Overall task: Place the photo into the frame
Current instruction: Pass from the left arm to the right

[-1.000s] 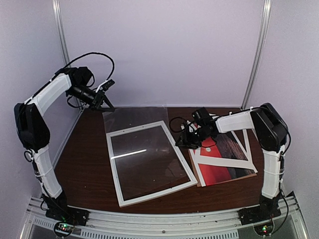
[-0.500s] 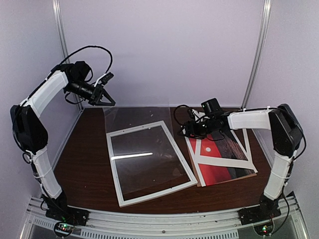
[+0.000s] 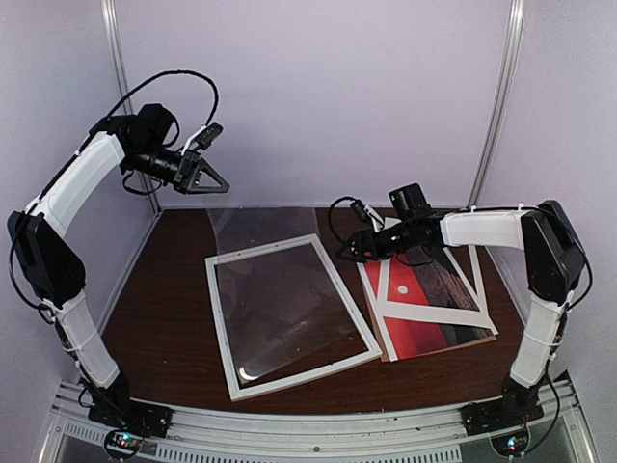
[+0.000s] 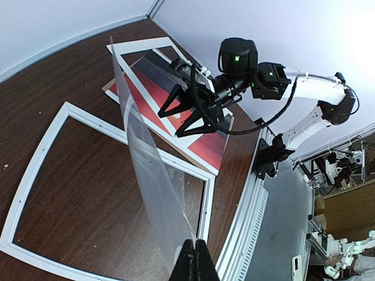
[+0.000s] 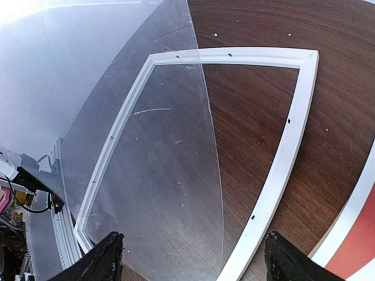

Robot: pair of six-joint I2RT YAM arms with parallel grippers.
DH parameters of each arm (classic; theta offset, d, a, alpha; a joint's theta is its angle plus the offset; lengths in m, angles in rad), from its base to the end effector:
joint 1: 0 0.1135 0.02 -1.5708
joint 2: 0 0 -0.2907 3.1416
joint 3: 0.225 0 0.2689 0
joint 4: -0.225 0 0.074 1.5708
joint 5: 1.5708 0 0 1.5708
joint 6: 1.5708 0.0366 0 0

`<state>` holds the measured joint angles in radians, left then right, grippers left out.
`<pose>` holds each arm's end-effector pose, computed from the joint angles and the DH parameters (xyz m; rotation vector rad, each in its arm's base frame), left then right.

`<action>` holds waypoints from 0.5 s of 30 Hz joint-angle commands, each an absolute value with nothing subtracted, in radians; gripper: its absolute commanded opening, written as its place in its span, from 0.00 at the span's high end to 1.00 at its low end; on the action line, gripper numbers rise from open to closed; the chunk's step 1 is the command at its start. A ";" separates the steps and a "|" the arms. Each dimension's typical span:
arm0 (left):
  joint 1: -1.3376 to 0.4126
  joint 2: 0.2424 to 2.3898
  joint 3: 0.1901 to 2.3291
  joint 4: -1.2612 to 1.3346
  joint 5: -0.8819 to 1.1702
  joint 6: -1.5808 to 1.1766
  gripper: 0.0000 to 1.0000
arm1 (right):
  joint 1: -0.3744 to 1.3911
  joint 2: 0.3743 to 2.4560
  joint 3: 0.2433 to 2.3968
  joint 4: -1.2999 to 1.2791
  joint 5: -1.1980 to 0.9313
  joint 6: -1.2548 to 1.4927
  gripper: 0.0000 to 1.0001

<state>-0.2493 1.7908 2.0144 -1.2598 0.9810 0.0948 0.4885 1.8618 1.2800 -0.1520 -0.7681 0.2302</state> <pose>0.3547 -0.1217 0.4326 0.7510 2.2869 -1.3185 0.3677 0.2242 0.2309 -0.7147 2.2545 1.2447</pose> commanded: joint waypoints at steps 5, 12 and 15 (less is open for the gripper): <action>-0.286 1.761 1.996 -1.190 0.961 0.086 1.00 | 0.498 1.963 1.357 -0.089 -0.831 0.222 0.16; -0.294 1.755 1.985 -1.190 0.971 0.087 1.00 | 0.509 2.029 1.407 -0.033 -0.854 0.273 0.16; -0.303 1.743 2.010 -1.189 1.002 0.088 1.00 | 0.518 2.034 1.414 -0.020 -0.866 0.284 0.16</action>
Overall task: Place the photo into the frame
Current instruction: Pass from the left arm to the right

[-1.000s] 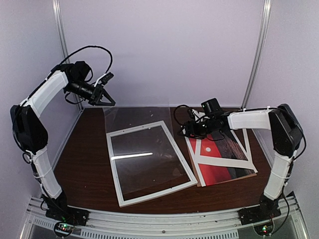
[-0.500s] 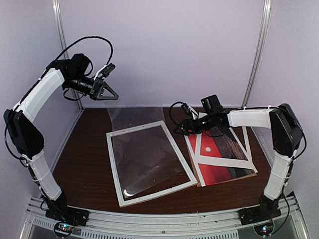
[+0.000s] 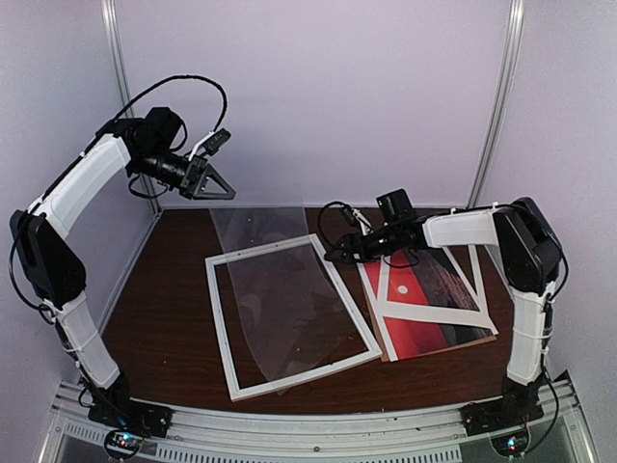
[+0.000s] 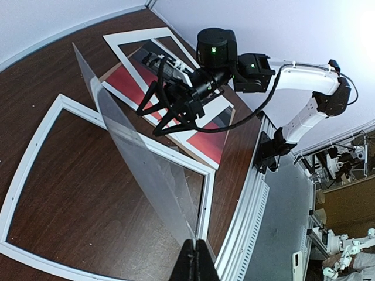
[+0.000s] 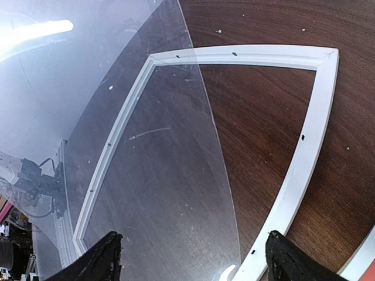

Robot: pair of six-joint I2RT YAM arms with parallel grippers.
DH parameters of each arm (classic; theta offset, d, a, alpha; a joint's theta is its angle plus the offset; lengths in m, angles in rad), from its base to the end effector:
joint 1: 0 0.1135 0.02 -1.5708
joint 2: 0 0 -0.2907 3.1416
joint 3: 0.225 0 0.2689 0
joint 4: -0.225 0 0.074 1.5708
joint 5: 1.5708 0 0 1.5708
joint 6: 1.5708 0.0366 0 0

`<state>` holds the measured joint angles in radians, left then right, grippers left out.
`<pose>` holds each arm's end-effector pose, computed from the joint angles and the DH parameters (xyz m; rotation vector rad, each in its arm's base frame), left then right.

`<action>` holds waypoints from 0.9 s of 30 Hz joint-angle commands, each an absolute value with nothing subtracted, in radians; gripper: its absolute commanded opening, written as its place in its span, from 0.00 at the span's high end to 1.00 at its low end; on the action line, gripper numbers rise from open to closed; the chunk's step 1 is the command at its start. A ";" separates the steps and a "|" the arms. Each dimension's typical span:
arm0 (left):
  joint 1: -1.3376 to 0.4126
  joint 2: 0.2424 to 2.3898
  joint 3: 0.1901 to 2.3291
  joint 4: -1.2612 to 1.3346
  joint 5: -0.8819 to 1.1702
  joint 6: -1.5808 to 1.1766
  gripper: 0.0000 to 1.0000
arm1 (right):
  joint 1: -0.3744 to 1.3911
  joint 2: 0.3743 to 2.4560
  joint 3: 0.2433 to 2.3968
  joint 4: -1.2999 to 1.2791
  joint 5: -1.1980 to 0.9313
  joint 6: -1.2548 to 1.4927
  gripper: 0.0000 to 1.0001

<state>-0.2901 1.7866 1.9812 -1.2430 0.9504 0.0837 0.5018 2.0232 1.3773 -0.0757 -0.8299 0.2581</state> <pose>0.3512 -0.1359 0.4244 0.7779 2.3195 -1.3072 0.3961 0.2481 0.1999 -0.7386 2.2406 1.3345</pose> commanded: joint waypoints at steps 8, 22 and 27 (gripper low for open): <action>-0.325 1.668 2.014 -1.190 1.074 0.131 1.00 | 0.523 2.019 1.428 -0.004 -0.920 0.286 0.14; -0.325 1.561 1.909 -1.077 1.182 0.138 1.00 | 0.532 1.951 1.451 -0.034 -1.037 0.241 0.11; -0.325 1.566 1.899 -1.069 1.170 0.143 1.00 | 0.553 1.956 1.455 -0.004 -1.088 0.267 0.15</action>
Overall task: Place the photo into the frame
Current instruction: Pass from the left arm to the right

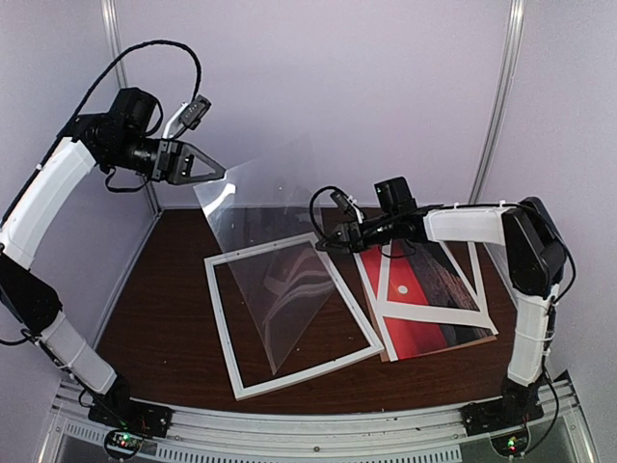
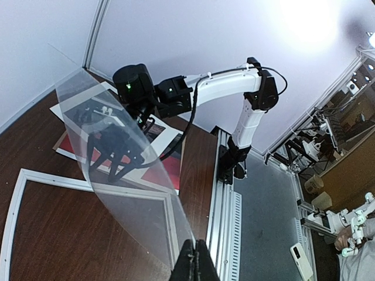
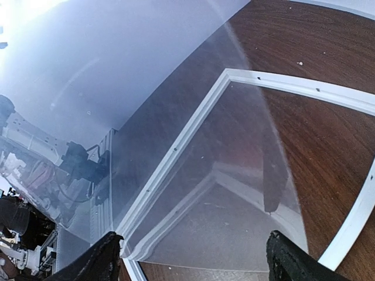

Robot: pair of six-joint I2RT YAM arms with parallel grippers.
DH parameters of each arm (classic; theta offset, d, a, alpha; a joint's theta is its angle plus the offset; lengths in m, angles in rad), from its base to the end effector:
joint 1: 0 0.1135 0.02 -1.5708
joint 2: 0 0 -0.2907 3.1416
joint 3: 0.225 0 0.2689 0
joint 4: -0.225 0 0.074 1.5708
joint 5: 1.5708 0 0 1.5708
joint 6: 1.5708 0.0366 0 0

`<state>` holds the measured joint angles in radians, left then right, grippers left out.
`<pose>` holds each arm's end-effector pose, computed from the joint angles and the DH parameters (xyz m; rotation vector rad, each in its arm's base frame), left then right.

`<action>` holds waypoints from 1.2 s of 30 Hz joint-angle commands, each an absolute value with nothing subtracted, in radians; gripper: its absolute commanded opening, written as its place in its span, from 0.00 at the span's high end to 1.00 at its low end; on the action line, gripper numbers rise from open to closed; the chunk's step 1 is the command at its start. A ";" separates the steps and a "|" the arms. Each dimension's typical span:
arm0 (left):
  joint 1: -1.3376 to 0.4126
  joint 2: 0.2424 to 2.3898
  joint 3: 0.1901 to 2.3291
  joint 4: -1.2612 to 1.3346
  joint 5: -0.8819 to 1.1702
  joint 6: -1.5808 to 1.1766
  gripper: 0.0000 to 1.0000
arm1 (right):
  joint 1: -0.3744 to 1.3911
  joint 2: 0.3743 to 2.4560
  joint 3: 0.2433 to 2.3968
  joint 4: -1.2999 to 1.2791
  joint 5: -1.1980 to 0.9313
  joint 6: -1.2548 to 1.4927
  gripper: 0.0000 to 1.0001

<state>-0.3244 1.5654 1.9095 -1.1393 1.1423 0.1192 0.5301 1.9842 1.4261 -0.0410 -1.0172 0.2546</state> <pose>0.2808 -0.1295 0.4854 1.0016 1.9309 -1.4329 0.3879 0.2634 0.2392 -0.9200 2.0379 1.5381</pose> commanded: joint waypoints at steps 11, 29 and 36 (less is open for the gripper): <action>-0.313 1.573 1.879 -1.068 1.153 0.148 1.00 | 0.550 1.912 1.447 -0.059 -1.059 0.215 0.24; -0.353 1.481 1.922 -1.069 1.241 0.116 1.00 | 0.522 1.846 1.683 -0.357 -0.922 0.012 0.10; -0.359 1.454 1.952 -1.068 1.289 0.102 1.00 | 0.522 1.812 1.768 -0.473 -0.918 -0.101 0.08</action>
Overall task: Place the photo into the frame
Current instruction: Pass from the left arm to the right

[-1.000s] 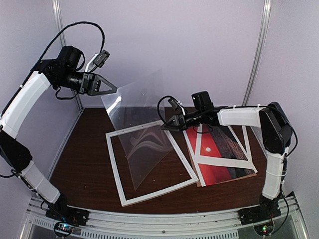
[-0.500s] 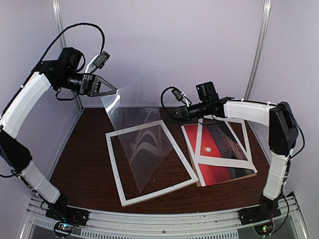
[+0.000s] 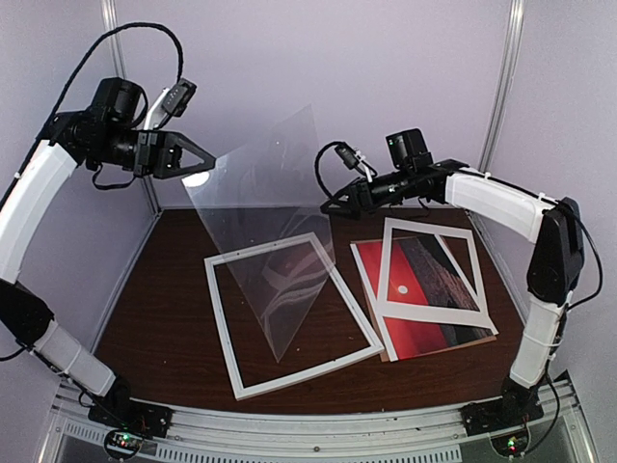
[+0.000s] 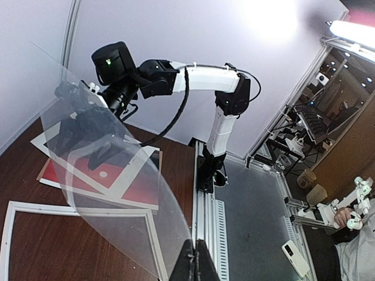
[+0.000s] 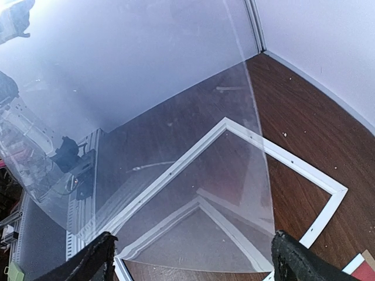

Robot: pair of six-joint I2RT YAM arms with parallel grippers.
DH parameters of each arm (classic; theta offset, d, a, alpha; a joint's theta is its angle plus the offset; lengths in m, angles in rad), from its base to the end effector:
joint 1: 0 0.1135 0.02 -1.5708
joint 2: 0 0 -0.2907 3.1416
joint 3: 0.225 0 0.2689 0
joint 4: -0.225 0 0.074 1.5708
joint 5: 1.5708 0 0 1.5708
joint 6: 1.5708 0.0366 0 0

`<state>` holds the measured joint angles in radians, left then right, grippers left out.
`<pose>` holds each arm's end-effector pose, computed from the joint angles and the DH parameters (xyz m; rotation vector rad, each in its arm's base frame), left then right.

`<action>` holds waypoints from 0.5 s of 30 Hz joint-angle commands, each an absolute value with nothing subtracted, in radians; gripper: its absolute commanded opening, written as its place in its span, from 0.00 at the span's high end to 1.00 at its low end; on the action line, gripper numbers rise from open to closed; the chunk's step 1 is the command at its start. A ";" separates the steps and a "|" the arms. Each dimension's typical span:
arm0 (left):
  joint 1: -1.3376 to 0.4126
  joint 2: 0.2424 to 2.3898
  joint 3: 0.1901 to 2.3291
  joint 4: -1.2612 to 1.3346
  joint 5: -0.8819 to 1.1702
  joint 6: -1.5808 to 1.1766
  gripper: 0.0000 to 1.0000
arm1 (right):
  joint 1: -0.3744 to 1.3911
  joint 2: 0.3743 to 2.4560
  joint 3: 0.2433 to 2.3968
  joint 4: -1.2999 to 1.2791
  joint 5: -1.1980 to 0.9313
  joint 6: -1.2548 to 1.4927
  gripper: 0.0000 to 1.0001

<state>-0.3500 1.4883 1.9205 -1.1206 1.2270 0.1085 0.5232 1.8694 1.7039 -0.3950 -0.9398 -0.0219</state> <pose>0.2471 -0.1269 0.5126 1.0903 1.7772 -1.4955 0.3793 0.2529 0.3565 -1.1069 1.8203 1.2904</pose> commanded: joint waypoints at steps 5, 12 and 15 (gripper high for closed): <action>-0.359 1.438 1.946 -1.067 1.293 0.103 1.00 | 0.520 1.785 1.781 -0.499 -0.890 -0.152 0.08; -0.359 1.414 1.934 -1.026 1.326 0.074 1.00 | 0.520 1.813 1.824 -0.522 -0.952 -0.187 0.07; -0.359 1.398 1.916 -0.993 1.344 0.054 1.00 | 0.520 1.841 1.857 -0.532 -0.973 -0.186 0.07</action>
<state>-0.3538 1.4406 1.9247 -1.0901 1.2839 0.0780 0.5232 1.8149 1.7981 -0.5064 -0.9298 -0.1612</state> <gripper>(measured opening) 0.009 0.925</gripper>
